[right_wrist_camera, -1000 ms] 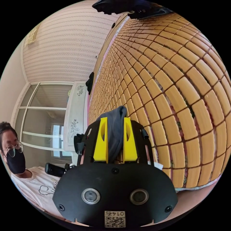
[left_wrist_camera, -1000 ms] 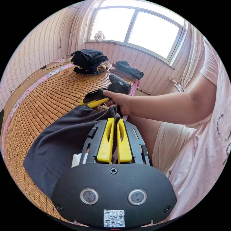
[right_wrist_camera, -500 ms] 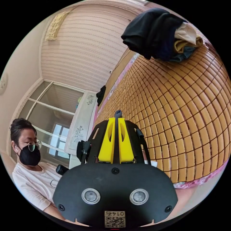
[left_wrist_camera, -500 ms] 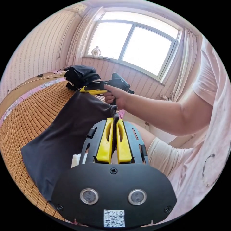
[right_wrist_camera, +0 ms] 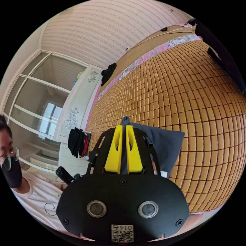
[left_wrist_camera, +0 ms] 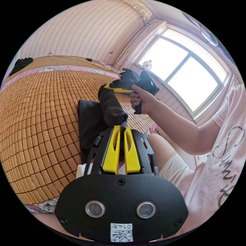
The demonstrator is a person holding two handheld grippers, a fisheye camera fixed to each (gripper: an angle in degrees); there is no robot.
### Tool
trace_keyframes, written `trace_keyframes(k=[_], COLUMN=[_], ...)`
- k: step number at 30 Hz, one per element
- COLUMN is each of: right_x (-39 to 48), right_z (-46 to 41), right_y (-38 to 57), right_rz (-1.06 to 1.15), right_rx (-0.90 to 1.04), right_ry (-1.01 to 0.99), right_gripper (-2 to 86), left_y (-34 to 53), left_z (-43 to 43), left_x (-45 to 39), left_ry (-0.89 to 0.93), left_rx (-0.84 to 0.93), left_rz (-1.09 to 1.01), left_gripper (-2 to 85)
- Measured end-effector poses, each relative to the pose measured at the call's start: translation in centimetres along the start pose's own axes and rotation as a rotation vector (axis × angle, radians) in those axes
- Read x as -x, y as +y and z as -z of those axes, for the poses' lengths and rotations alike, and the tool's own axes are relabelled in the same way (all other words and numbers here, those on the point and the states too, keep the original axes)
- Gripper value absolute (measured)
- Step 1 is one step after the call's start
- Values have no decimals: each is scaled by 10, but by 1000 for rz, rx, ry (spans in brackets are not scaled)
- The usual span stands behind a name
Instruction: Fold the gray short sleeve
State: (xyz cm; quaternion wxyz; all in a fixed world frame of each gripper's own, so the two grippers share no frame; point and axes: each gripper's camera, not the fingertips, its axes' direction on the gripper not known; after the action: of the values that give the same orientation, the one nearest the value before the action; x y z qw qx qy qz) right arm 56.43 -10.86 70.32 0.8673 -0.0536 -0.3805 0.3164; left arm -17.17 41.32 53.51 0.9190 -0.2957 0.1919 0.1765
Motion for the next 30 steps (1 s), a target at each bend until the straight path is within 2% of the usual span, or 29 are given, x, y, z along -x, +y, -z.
trace_keyframes(k=[2,5,6,12,21,24,30], right_x=[15,46,58,88,131,133,149], right_z=[-39,-73,-78,-108,-197,-230,-225], right_y=[-6,-14,-17,-36,-49,-53,-50], right_rz=[-26,88,153,364,573,569,626], right_rx=[31,50,54,152,370,494,469], right_ry=[150,149,153,370,418,431,372], right_gripper=[45,76,77,80,155,141,60], left_y=[6,16,17,21,13,10,1], left_z=[-8,-7,0,38,59,62,65], left_x=[19,44,49,55,40,37,29], left_ry=[-44,-252,-267,-278,-250,-205,-205], left_rx=[113,212,218,170,106,95,67], left_rz=[39,186,211,251,182,177,101], left_gripper=[32,41,43,43,78,86,123])
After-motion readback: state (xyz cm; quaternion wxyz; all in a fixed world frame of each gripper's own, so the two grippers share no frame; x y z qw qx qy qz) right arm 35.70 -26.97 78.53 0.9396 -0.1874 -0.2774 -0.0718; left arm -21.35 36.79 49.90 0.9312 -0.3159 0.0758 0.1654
